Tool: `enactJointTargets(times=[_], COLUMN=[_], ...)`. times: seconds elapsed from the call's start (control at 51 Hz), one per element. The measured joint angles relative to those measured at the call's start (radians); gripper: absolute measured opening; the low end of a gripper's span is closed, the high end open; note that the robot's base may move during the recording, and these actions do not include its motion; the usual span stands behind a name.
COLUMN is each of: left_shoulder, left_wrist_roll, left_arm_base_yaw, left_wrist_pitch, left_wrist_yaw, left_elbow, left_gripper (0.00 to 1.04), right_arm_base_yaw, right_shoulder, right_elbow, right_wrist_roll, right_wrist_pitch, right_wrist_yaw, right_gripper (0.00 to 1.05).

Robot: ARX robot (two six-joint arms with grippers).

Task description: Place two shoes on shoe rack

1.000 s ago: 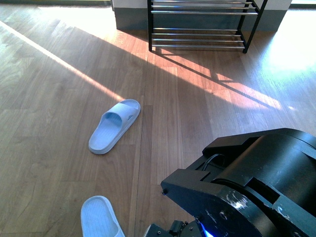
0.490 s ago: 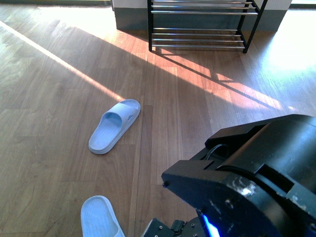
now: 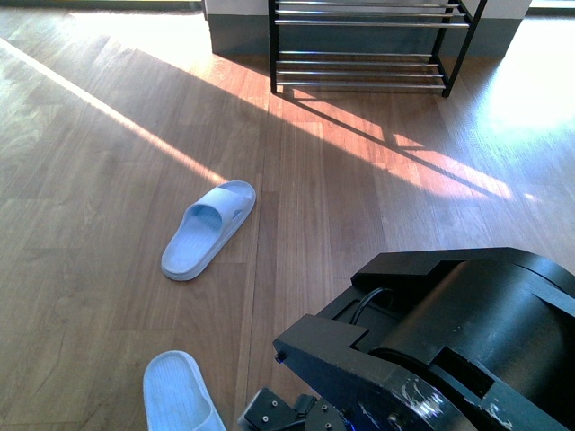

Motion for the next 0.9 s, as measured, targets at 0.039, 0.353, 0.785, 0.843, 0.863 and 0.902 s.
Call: enactJointTargets(times=[0.039, 0.353, 0.785, 0.843, 0.863, 0.902], left_shoulder=[0.000, 0.000, 0.000, 0.000, 0.000, 0.000], left_wrist_roll=[0.000, 0.000, 0.000, 0.000, 0.000, 0.000], left_arm_base_yaw=[0.000, 0.000, 0.000, 0.000, 0.000, 0.000], left_wrist_pitch=[0.000, 0.000, 0.000, 0.000, 0.000, 0.000], left_wrist_yaw=[0.000, 0.000, 0.000, 0.000, 0.000, 0.000], left_elbow=[0.000, 0.000, 0.000, 0.000, 0.000, 0.000], left_gripper=[0.95, 0.95, 0.95, 0.95, 0.95, 0.95], right_arm_base_yaw=[0.000, -0.010, -0.127, -0.151, -0.165, -0.192], right_shoulder=[0.003, 0.014, -0.008, -0.026, -0.039, -0.057], right_elbow=[0.010, 0.017, 0.041, 0.040, 0.034, 0.022], right_wrist_roll=[0.011, 0.081, 0.097, 0.084, 0.076, 0.064], right_wrist_pitch=[0.000, 0.034, -0.002, -0.011, -0.011, -0.011], right_wrist_yaw=[0.017, 0.098, 0.140, 0.173, 0.198, 0.225], right_gripper=[0.89, 0.48, 0.03, 0.03, 0.03, 0.03])
